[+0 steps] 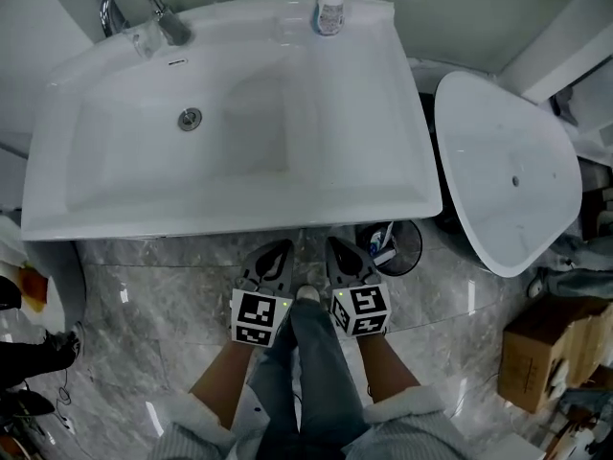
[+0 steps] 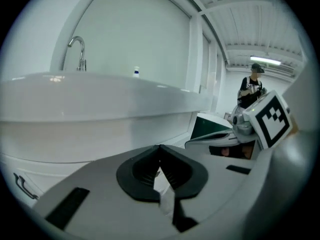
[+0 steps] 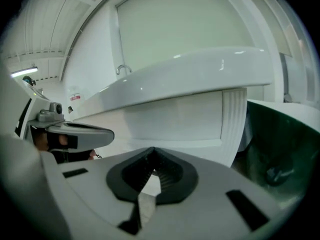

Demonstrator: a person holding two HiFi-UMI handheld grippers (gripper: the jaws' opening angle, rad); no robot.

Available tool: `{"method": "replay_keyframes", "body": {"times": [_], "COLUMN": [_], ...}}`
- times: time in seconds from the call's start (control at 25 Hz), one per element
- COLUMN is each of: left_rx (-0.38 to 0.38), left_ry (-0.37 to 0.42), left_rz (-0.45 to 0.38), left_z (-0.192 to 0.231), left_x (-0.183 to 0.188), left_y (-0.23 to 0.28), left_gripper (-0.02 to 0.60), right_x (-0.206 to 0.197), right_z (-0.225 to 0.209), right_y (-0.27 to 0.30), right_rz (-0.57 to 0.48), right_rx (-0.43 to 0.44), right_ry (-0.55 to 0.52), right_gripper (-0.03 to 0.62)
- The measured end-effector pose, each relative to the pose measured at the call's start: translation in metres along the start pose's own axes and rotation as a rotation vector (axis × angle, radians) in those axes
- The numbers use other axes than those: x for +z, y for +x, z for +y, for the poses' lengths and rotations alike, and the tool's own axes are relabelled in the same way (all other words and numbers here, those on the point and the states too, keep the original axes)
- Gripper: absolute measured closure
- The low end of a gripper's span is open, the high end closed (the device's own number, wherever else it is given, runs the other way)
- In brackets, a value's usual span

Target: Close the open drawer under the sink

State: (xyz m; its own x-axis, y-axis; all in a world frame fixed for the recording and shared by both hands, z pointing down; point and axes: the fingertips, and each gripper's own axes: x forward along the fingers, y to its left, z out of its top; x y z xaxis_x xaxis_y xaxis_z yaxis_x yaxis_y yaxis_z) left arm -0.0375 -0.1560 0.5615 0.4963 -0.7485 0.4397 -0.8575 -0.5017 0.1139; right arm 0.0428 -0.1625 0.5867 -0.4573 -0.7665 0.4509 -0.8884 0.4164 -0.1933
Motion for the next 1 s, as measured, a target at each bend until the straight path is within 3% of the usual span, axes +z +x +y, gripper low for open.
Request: {"method": "replay_keyframes", "body": {"times": [0.4, 0.6, 0.76, 1.0], "left_rx": [0.001, 0.047, 0.068, 0.054], "left_ry": [-0.025, -0.036, -0.064, -0.022], "left_rz": [-0.091, -0.116, -0.189, -0.266], "left_z": [-0.026, -0.024, -0.023, -0.034], "left_x": [0.086, 0.139, 0.186, 0.232], "left_y": [-0.043, -0.064, -0.08, -0.098], "left_gripper": [0.566, 0.566, 0.566, 0.566], "right_x": [0.095, 0.162, 0.201, 0.241], "right_z": [0.032, 0.042, 0.042, 0.056], "right_y": [-0.056, -0.078, -0.093, -0.105], "right_rz": [-0.079, -0.14, -0.174, -0.226], "right_rx": [0.106, 0.161, 0.184, 0.252], "right_ry": [0.027, 0.034, 0.043, -0.004], "right_gripper": [0.583, 0.585, 0.585, 0.585]}}
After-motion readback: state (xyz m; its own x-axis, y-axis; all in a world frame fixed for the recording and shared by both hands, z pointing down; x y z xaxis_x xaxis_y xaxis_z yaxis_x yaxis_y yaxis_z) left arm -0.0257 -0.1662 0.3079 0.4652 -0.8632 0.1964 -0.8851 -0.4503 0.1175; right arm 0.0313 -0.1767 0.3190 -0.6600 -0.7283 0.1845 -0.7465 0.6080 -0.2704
